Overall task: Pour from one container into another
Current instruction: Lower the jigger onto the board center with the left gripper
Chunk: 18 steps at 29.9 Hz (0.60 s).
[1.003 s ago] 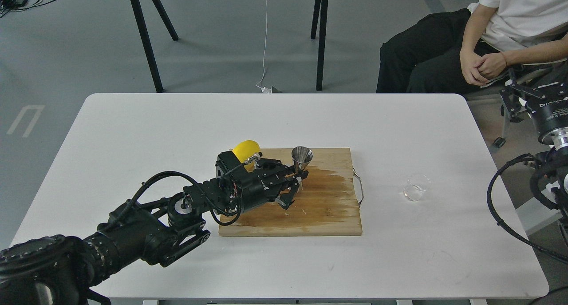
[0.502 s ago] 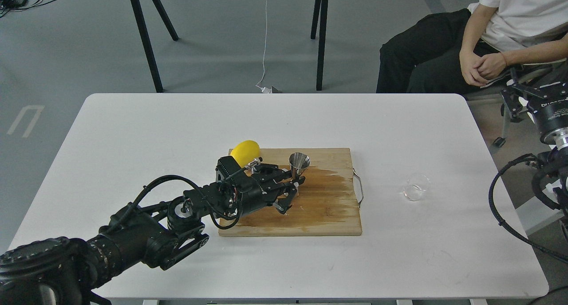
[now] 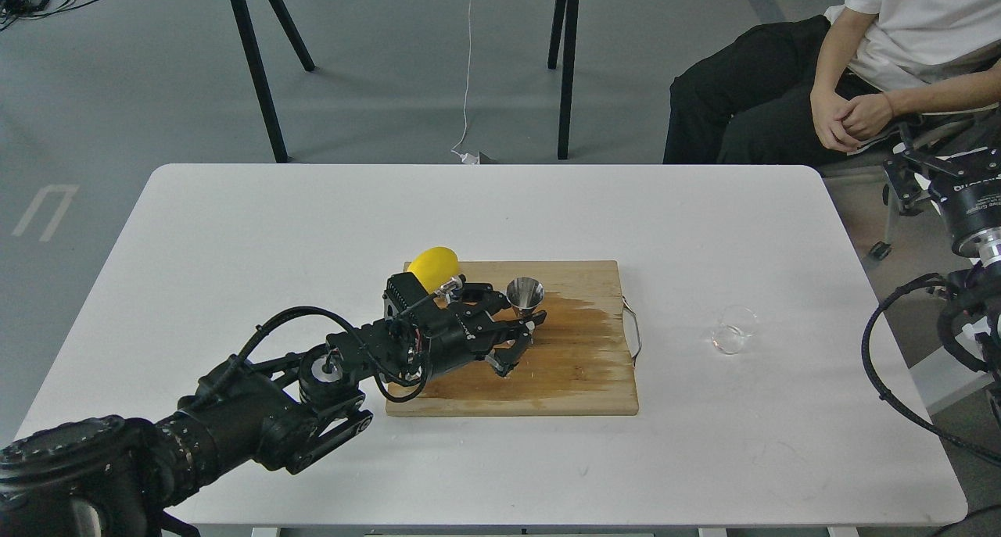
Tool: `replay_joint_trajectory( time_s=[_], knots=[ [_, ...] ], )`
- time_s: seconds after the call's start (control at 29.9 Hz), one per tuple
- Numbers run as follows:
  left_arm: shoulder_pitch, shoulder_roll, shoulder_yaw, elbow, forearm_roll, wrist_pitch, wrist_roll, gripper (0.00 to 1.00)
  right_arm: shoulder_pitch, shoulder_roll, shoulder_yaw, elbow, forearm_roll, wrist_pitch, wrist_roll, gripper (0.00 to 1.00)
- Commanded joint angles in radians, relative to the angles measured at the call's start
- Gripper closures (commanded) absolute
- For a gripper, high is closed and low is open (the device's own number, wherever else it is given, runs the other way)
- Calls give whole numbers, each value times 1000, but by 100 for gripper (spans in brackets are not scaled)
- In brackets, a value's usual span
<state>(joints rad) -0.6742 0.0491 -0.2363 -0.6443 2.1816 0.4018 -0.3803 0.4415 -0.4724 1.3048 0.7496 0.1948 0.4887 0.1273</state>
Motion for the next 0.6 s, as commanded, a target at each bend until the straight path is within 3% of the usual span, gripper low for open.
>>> replay_joint_trajectory(
  time_s=[0.0, 0.1, 0.57],
  knots=[
    [4, 2, 0, -3, 0, 18, 0, 42, -1, 0, 1, -1, 0, 0, 0, 0],
    [4, 5, 3, -23, 0, 38, -5, 32, -1, 0, -1, -1, 0, 0, 0, 0],
    [33, 109, 8, -70, 0, 66, -12, 25, -1, -2, 1, 4, 3, 0, -1, 0]
  ],
)
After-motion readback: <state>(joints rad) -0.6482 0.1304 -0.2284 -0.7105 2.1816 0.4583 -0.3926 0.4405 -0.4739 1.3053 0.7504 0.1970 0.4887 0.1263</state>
